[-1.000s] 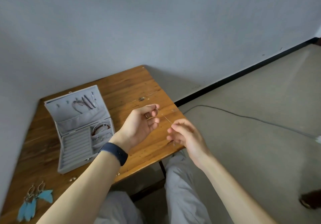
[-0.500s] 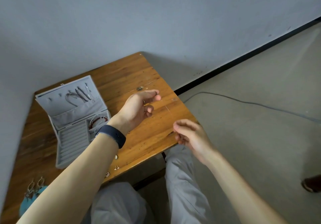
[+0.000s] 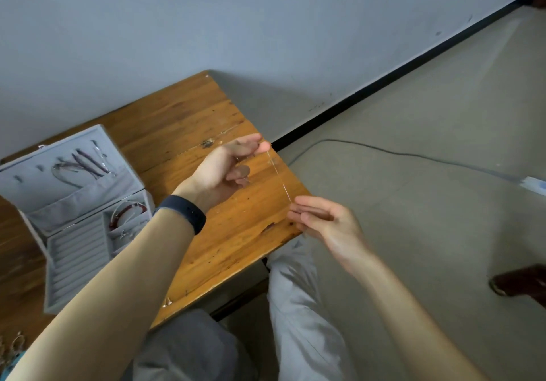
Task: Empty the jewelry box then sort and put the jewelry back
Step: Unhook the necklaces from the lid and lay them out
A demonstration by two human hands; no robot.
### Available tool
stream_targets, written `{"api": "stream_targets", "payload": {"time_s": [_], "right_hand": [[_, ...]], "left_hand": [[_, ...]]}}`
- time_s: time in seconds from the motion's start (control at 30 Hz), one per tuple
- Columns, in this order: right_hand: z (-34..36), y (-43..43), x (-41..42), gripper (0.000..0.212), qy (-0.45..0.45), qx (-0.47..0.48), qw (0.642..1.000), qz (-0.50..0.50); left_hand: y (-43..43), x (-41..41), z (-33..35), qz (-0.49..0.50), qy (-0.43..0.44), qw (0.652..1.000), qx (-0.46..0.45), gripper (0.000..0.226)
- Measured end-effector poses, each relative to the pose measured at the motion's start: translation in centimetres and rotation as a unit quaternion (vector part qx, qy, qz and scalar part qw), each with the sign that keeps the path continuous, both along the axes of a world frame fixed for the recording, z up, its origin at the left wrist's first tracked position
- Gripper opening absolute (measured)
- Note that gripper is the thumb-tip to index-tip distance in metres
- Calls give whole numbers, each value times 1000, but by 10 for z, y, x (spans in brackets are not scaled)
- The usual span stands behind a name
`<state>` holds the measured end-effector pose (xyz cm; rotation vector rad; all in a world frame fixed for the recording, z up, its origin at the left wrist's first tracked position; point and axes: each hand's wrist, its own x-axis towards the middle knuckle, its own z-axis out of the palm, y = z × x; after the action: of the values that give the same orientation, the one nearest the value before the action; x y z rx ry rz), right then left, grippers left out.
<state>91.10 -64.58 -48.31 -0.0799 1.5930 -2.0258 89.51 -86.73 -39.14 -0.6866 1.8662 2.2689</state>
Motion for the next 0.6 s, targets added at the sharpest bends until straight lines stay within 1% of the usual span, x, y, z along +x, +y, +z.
{"api": "stream_targets", "payload": {"time_s": [0.07, 0.17, 0.3, 0.33, 0.37, 0.43, 0.47, 0.6], "right_hand": [[-4, -1, -6, 31, 2, 13, 1000, -19], [-9, -4, -14, 28, 22, 62, 996, -56], [-10, -6, -22, 24, 88, 153, 981, -83], [-10, -7, -24, 22, 109, 180, 974, -90], [-11, -8, -25, 21, 127, 204, 966, -96], [-11, -11, -27, 17, 156, 249, 951, -99], [-11, -12, -27, 16, 167, 274, 942, -98], [-12, -20, -28, 16, 198, 355, 909, -89]], "left_hand": [[-4, -11, -7, -11, -3, 1000, -11, 30], [-11, -25, -15, -26, -13, 998, -47, 29], [-20, -42, -25, -32, -24, 992, -116, 29], [-22, -47, -28, -35, -27, 988, -147, 28], [-23, -51, -31, -44, -30, 979, -195, 24], [-25, -60, -37, -75, -32, 946, -312, 16], [-26, -64, -42, -87, -30, 930, -355, 14], [-32, -79, -58, -104, -10, 895, -433, 13]]}}
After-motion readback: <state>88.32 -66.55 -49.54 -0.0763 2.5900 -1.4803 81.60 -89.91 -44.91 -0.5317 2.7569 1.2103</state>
